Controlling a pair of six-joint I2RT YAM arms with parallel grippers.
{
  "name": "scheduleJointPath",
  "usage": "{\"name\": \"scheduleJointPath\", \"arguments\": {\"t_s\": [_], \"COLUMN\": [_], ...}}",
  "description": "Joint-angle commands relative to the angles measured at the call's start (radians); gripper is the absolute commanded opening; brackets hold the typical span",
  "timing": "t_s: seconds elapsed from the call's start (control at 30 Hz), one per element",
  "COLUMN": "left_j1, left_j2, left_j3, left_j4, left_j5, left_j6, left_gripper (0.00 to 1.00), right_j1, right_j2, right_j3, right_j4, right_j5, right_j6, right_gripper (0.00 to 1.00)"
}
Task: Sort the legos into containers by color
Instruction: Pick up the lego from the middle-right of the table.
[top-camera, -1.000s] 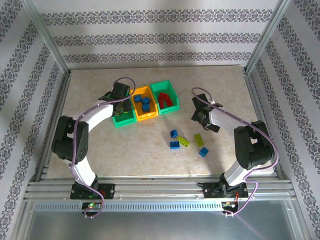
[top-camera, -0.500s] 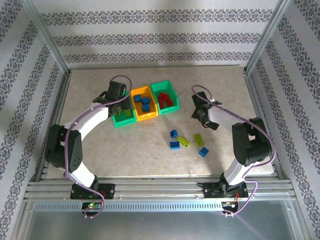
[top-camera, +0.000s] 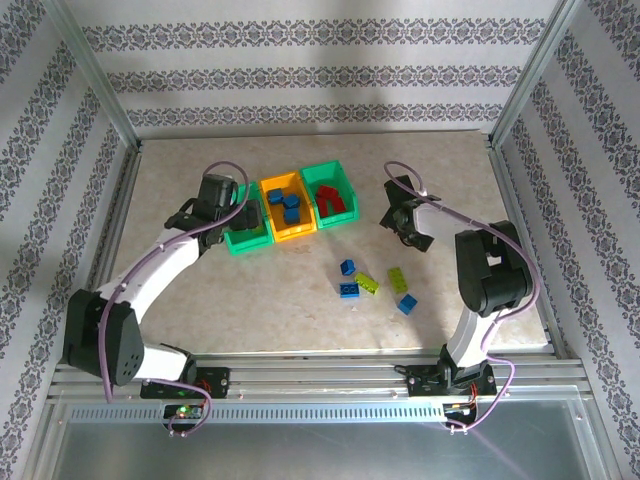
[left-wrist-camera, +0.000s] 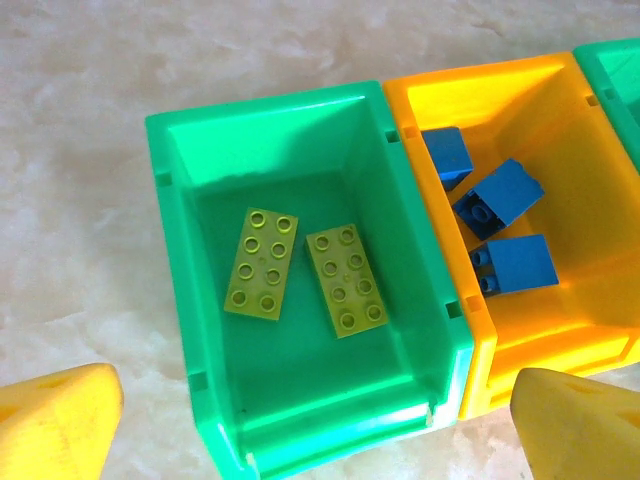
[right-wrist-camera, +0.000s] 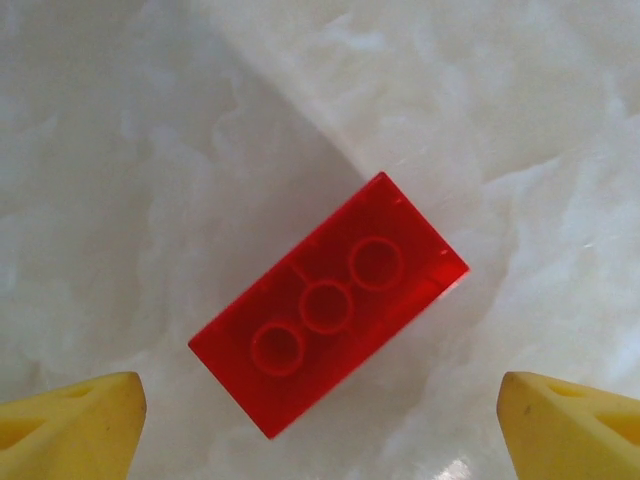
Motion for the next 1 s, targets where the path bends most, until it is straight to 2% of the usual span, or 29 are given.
{"name": "scheduleJointPath", "arguments": {"t_s": [0.0, 0.33, 0.63, 0.97], "left_j1": [0.012, 0.011, 0.012, 0.012], "left_j2": [-0.058, -0.130, -0.136, -0.149], "left_j3": [-0.032, -0.091, -0.107, -0.120], "left_j4": [-0.036, -0.010, 0.009, 0.014], "left_j5": [-0.027, 0.006, 0.037, 0.048], "left_j6": [0.011, 0.005, -0.015, -0.036], "left_gripper": [1.00, 1.00, 1.00, 1.00], "right_j1": [-0.013, -0.022, -0.026, -0.027], "right_j2": [0.040, 0.142, 0.225, 0.228], "right_j3": [0.040, 0.143, 0.278, 0.298], "right_j4": [0.019, -0.005, -0.103, -0.177], "right_j5": [-0.023, -0.025, -0.096, -0.190], "right_j6": [0.017, -0.030, -0.142, -0.206], "right_gripper": [0.90, 0.85, 0.71, 0.61]}}
